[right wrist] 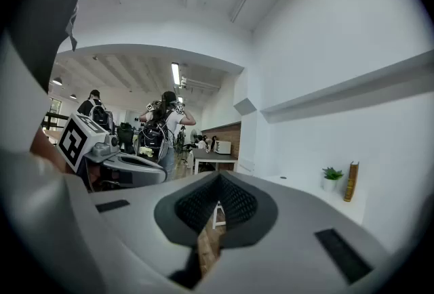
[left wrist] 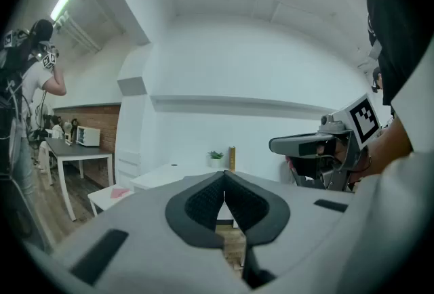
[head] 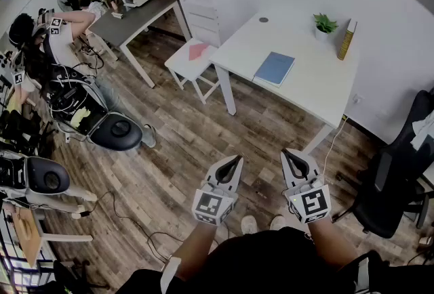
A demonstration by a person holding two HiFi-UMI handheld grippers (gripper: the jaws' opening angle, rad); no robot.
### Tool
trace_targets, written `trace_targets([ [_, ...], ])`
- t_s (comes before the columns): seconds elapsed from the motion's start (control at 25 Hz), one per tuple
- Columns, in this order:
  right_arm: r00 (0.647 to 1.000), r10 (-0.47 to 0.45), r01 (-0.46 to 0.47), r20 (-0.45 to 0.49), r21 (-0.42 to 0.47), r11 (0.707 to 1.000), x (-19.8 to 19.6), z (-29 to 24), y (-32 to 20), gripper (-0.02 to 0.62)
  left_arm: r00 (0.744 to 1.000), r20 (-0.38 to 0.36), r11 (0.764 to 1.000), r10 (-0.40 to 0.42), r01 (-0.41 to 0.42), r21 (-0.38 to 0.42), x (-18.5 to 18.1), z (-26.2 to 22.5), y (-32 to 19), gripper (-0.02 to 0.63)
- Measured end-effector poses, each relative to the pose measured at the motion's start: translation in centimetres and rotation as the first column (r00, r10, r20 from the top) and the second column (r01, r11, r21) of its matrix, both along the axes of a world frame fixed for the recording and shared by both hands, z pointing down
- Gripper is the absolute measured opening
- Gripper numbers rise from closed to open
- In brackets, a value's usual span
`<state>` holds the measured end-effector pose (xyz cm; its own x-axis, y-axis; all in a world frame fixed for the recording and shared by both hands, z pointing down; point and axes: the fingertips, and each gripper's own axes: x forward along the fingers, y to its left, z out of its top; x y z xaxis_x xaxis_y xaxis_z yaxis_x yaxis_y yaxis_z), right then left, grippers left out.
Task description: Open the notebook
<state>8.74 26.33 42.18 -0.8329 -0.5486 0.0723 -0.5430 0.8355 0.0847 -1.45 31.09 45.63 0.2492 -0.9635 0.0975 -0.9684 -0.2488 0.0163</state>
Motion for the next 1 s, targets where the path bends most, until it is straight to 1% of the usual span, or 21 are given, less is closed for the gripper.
trace_targets([
  [0.12, 1.000, -0.014, 0.014, -0.011, 0.009, 1.000, 0.9, 0.0, 0.5, 0.002, 1.000, 0.023, 1.000, -0.002, 0.002, -0.006, 1.1, 0.0, 0.3, 0.005],
  [0.36, 0.998, -0.036, 0.036, -0.053, 0.008, 0.999, 1.4, 0.8, 2.2, 0.002, 1.000, 0.026, 1.000, 0.009, -0.009, -0.017, 2.4, 0.0, 2.5, 0.005],
  [0.56, 1.000, -0.006, 0.005, -0.017, -0.012, 1.000, 1.4, 0.7, 2.6, 0.002, 0.999, 0.044, 1.000, 0.018, -0.017, -0.016, 1.9, 0.1, 3.4, 0.005],
  [0.64, 1.000, -0.009, 0.008, -0.008, -0.034, 0.999, 1.2, 0.9, 2.6, 0.002, 0.999, 0.036, 1.000, 0.024, -0.024, -0.016, 1.6, -0.1, 3.6, 0.005],
  [0.76, 0.999, -0.037, 0.036, -0.023, -0.047, 0.998, 0.3, 1.1, 3.2, 0.002, 0.999, 0.028, 0.999, 0.034, -0.033, -0.020, 0.7, -0.5, 4.1, 0.005],
  [0.88, 0.997, -0.058, 0.057, -0.040, -0.035, 0.998, -0.2, 1.1, 3.9, 0.002, 0.998, 0.028, 0.999, 0.048, -0.047, -0.020, 0.4, -0.4, 4.5, 0.005],
  [1.0, 0.999, -0.032, 0.030, -0.029, -0.053, 0.998, 0.1, 1.4, 3.3, 0.002, 0.998, 0.036, 0.998, 0.057, -0.056, -0.014, 0.4, -0.1, 3.8, 0.005],
])
